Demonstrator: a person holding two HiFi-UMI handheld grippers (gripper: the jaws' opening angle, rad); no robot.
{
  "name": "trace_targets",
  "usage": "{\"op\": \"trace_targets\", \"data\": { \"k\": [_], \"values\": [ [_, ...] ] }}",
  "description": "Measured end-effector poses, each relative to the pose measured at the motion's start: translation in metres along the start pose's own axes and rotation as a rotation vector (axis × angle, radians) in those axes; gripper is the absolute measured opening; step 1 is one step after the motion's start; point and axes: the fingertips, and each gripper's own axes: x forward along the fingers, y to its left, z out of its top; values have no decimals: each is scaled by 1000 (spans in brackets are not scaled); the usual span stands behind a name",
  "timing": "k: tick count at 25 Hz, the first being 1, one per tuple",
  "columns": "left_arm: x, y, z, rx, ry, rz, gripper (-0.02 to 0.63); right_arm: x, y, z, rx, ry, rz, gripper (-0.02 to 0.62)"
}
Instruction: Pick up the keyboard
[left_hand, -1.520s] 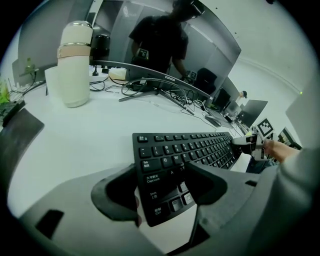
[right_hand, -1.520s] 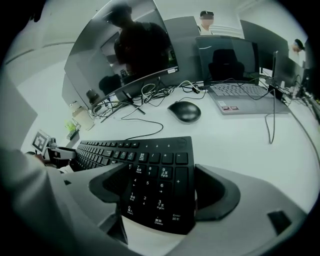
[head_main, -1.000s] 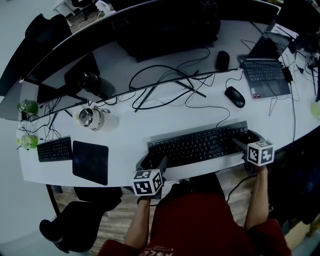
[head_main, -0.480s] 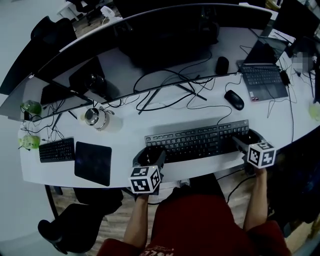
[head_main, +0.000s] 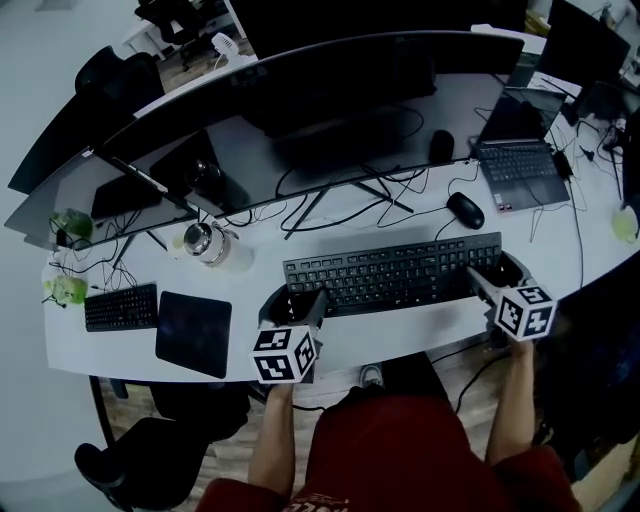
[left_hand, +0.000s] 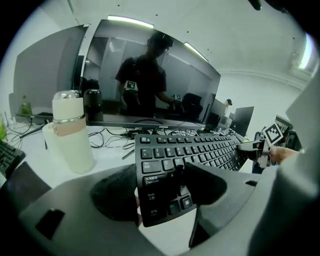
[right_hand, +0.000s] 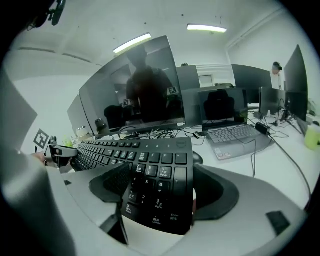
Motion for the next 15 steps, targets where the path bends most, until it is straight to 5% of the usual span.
{"op": "trace_targets", "data": {
  "k": [15],
  "values": [
    [-52,0,102,133,-283,-3,288,-50,36,89,-62,-320,-24,393]
  ]
}}
